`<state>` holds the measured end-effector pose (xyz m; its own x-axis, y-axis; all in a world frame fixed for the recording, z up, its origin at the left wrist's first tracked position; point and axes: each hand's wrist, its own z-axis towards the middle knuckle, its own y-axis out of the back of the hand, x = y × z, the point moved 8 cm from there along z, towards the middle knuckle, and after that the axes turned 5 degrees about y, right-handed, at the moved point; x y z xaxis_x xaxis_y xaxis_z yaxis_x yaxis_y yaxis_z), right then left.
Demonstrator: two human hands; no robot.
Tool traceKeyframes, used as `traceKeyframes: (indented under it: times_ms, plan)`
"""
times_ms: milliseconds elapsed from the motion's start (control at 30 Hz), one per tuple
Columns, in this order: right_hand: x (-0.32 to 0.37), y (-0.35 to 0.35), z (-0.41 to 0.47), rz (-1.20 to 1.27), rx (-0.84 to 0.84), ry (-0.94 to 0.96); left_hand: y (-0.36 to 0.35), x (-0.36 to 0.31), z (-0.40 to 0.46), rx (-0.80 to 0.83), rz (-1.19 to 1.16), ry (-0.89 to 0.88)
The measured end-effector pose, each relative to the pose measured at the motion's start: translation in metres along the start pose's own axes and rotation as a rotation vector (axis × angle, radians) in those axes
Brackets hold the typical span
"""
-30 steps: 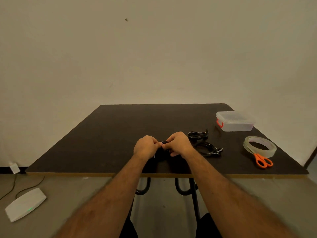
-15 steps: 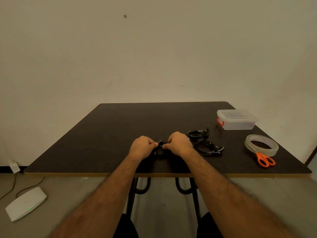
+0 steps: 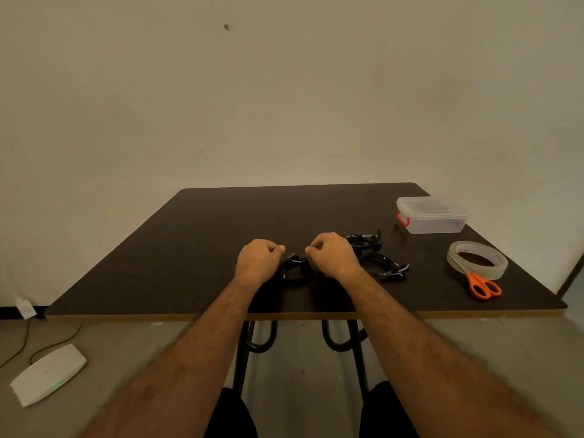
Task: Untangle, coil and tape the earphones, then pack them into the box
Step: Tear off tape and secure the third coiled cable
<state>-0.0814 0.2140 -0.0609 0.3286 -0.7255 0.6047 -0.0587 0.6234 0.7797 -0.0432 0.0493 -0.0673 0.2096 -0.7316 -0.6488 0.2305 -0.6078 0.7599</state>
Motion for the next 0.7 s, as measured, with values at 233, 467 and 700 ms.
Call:
traceKeyframes:
  times_ms: [233, 467, 700]
  plan:
    - [-0.013, 0.061, -0.011, -0.039, -0.129, 0.042, 0.0, -0.042, -0.007, -0.116, -0.033, -0.12]
    - [-0.075, 0.14, -0.042, -0.114, -0.221, -0.036, 0.0, -0.061, 0.002, -0.148, -0.013, -0.135]
    - [-0.152, 0.206, -0.083, -0.26, -0.324, -0.256, -0.058, -0.138, -0.018, -0.056, -0.005, -0.329]
